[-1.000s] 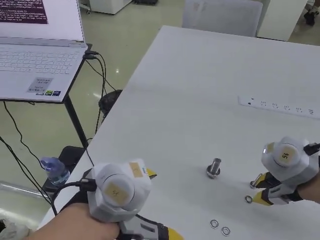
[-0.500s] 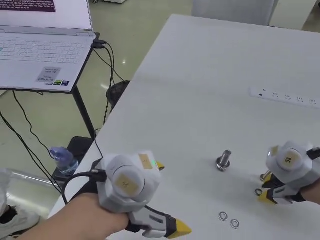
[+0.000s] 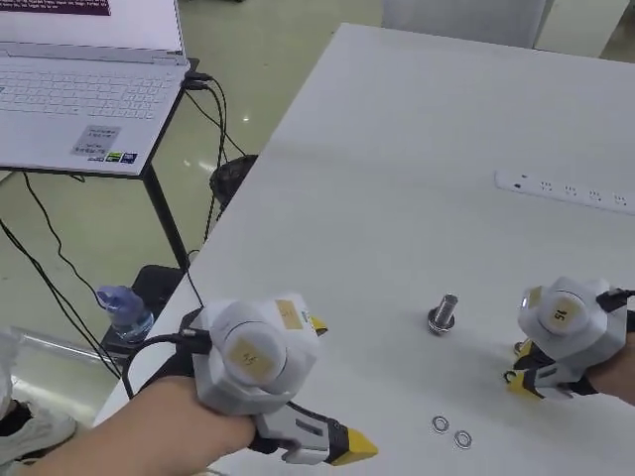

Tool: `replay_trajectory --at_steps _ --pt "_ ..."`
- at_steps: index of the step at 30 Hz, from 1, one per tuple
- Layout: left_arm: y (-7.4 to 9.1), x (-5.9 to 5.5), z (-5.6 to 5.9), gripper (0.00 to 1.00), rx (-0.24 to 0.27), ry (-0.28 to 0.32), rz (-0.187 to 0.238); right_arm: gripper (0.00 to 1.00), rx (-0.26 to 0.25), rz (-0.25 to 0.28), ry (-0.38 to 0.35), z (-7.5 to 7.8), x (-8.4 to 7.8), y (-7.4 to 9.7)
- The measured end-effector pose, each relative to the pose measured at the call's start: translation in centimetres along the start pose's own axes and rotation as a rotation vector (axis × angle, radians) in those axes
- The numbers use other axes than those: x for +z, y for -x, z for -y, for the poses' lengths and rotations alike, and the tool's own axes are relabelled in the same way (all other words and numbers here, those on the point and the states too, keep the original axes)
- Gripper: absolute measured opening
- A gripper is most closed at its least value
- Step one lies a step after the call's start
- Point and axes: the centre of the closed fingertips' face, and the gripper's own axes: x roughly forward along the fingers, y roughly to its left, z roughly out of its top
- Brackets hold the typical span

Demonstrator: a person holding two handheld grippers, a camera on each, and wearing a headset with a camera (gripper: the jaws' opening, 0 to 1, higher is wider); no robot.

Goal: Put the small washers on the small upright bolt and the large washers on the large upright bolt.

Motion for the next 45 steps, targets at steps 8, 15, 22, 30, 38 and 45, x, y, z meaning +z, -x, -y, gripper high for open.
replay_trajectory --at_steps 8,15,22,30,38,45 --pt "0.1 -0.3 0.4 0.77 -0.003 0.002 -0.003 0.14 -0.005 -0.002 -0.027 0.0 0.0 -0.1" --pt "0.2 -0.4 0.5 0.75 -0.008 0.006 -0.010 0.14 -0.005 -0.021 -0.040 0.0 0.0 -0.1" --pt "0.4 -0.6 0.6 0.74 -0.010 0.003 -0.015 0.13 0.005 -0.006 -0.073 0.0 0.0 -0.1" --pt "0.4 -0.5 0.6 0.73 -0.012 0.002 -0.016 0.13 0.010 -0.003 -0.081 -0.4 -0.2 1.2" --pt "0.1 -0.2 0.8 0.72 -0.018 -0.008 -0.011 0.13 -0.010 -0.011 -0.115 0.0 -2.0 3.5" --pt "0.2 -0.1 0.9 0.72 -0.018 -0.015 -0.009 0.13 -0.042 -0.013 -0.141 2.5 -2.5 5.5"
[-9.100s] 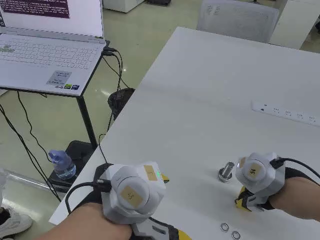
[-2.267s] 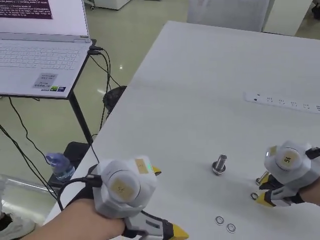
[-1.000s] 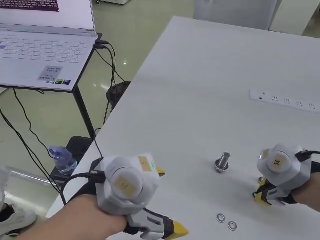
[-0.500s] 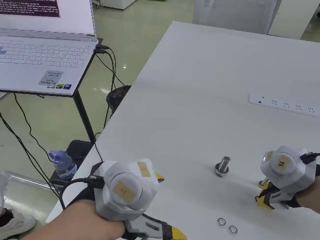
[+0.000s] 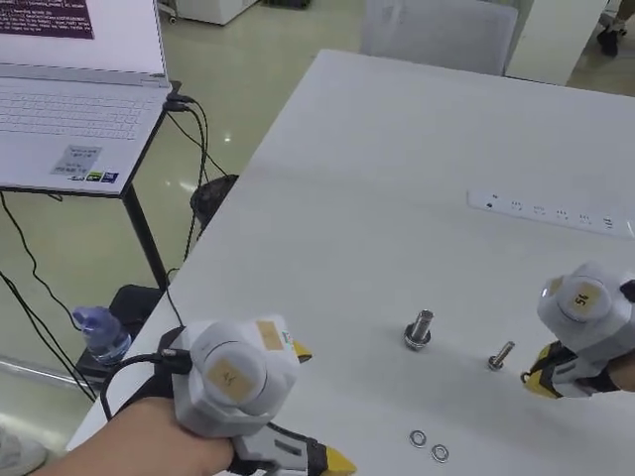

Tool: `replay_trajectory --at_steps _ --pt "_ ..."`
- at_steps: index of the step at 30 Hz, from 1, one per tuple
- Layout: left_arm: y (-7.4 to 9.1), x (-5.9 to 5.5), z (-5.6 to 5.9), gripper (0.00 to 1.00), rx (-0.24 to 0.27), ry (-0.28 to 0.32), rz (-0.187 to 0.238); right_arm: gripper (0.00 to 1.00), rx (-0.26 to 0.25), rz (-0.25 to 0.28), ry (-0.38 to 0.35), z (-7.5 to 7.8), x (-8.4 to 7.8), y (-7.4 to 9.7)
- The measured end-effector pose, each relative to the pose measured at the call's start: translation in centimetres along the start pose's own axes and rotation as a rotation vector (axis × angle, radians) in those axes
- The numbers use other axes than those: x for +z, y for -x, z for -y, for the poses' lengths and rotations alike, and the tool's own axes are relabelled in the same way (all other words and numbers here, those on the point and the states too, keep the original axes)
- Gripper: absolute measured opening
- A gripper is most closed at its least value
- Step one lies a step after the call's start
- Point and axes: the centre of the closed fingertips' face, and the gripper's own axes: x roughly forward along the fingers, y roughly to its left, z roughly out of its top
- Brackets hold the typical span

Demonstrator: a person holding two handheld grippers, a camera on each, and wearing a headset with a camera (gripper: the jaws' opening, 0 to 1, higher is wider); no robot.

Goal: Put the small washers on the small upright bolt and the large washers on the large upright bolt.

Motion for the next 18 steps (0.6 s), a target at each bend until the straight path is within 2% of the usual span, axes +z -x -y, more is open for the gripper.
replay_trajectory --at_steps 2,10,18 --pt "0.0 0.1 0.0 0.72 0.002 0.000 0.004 0.13 -0.010 0.006 0.000 0.4 0.4 0.6" --pt "0.0 0.2 0.0 0.72 0.003 0.001 0.002 0.13 -0.020 0.020 0.014 0.5 2.3 2.2" --pt "0.0 0.2 -0.2 0.72 0.005 0.005 0.003 0.13 -0.021 0.021 0.035 0.8 3.7 2.2"
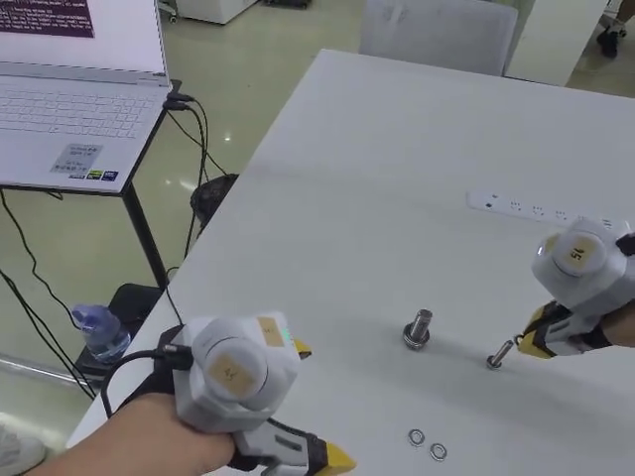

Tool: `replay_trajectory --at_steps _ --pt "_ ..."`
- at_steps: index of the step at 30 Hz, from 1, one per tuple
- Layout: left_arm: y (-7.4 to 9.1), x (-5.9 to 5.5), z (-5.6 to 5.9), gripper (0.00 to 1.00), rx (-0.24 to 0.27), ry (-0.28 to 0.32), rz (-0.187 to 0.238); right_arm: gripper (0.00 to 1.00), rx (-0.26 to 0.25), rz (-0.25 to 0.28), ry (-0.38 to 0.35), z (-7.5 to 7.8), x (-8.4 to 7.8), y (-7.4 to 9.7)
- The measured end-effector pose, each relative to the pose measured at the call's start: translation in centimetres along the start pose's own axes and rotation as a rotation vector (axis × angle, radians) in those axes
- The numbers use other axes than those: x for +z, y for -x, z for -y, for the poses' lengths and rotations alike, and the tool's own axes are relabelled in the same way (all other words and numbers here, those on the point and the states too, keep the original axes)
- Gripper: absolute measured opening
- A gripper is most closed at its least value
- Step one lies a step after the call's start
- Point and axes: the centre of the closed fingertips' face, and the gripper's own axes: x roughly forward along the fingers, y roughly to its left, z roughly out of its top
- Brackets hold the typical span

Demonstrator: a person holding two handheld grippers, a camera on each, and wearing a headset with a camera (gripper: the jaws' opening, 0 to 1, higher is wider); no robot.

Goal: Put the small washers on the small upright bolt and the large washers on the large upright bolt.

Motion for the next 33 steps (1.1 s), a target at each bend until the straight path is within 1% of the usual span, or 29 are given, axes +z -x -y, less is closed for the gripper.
replay_trajectory --at_steps 6,16,24,29,33 --pt "0.0 -0.2 0.0 0.72 -0.001 0.002 -0.004 0.13 0.009 -0.012 0.008 0.0 0.1 -0.8" --pt "0.1 -0.7 0.0 0.72 -0.004 0.010 -0.016 0.13 0.019 -0.025 0.009 0.1 -0.1 -1.4" --pt "0.1 -0.7 0.0 0.71 -0.006 0.011 -0.016 0.13 0.025 -0.032 0.008 0.0 -0.2 -2.0" --pt "0.1 -0.9 0.0 0.70 -0.010 0.011 -0.023 0.13 0.023 -0.038 0.016 0.0 -0.3 -2.4" --pt "0.1 -1.0 0.0 0.70 -0.012 0.010 -0.028 0.13 0.032 -0.048 0.023 -0.1 -0.5 -3.0"
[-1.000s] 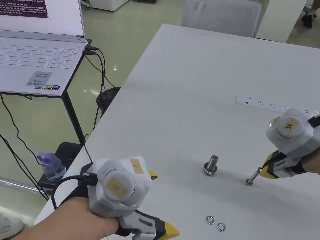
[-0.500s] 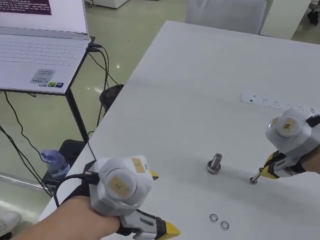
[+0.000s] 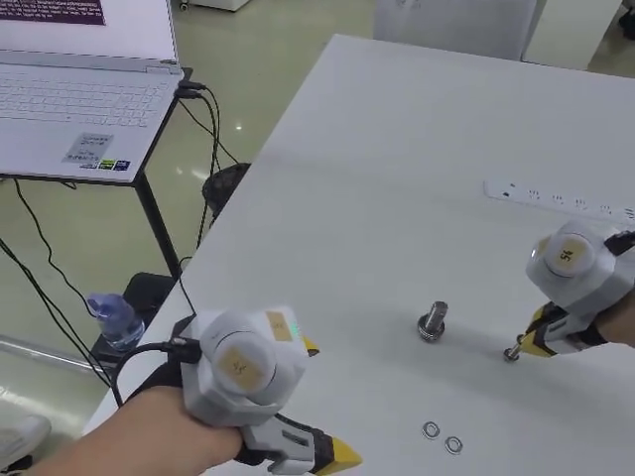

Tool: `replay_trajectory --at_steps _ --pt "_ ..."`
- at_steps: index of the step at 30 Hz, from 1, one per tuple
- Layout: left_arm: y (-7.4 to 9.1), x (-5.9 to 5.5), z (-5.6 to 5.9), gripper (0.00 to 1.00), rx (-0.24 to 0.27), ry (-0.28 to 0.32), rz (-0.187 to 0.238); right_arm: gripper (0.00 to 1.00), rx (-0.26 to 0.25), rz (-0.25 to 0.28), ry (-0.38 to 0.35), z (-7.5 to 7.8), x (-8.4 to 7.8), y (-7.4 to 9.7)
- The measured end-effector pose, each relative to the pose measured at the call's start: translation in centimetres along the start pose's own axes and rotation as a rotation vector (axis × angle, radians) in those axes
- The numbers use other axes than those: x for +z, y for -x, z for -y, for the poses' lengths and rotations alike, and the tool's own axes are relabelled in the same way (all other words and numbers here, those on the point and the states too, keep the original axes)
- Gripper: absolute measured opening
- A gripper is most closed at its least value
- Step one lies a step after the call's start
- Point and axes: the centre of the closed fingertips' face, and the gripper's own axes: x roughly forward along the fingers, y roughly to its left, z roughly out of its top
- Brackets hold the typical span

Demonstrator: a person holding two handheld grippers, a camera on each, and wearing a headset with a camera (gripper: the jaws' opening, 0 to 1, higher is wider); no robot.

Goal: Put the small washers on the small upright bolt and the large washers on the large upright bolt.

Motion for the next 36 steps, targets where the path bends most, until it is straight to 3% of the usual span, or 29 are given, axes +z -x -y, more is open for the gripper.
replay_trajectory --at_steps 23,28,36 --pt "0.2 -0.6 0.3 0.70 -0.003 0.008 -0.011 0.13 0.010 -0.033 0.017 0.0 -0.7 -3.5" --pt "0.1 -0.2 0.1 0.74 0.011 -0.001 0.013 0.14 0.010 -0.030 0.010 0.0 -0.8 -3.6" --pt "-0.2 -0.1 -0.2 0.82 0.026 -0.025 0.009 0.14 0.010 -0.027 0.001 0.0 -0.7 -3.6"
